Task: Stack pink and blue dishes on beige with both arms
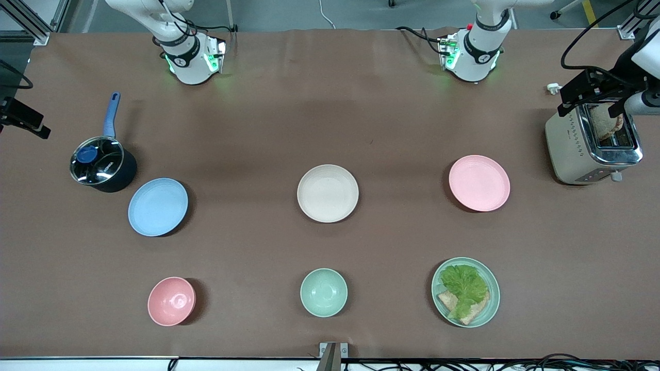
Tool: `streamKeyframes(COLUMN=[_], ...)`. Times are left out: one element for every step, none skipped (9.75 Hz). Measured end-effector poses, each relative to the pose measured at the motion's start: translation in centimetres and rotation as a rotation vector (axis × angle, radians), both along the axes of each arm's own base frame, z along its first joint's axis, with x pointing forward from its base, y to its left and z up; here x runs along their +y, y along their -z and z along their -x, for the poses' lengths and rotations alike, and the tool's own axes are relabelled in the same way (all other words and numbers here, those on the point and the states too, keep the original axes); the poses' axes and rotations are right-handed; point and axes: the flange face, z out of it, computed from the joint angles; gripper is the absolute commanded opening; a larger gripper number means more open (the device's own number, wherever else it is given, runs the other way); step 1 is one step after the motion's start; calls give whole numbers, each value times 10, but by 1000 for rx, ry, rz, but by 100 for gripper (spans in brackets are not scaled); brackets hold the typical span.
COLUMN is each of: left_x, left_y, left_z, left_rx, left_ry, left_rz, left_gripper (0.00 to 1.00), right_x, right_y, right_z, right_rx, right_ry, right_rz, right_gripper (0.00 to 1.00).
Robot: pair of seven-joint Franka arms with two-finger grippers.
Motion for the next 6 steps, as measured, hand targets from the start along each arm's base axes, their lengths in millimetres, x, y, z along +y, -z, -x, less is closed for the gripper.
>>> streamKeyframes(left_x=[0, 0, 0, 3, 12, 30], left_y=[0, 0, 0, 1, 4, 12], left_z=[0, 0, 0, 0, -2, -5], left_rx=[0, 0, 0, 2, 10, 25], left_ry=[0, 1, 1, -4, -22, -51], left_rz=[0, 0, 0, 0, 0, 0], left_gripper=[100, 100, 100, 100, 97, 97], right_x=[0, 0, 0, 0, 0, -1], right_y=[0, 0, 0, 0, 0, 0], right_z=[0, 0, 0, 0, 0, 0], right_rx=[0, 0, 1, 1, 1, 1], right_ry=[0, 0, 1, 1, 1, 1], right_rz=[0, 0, 0, 0, 0, 0], right_gripper=[100, 100, 100, 100, 100, 100])
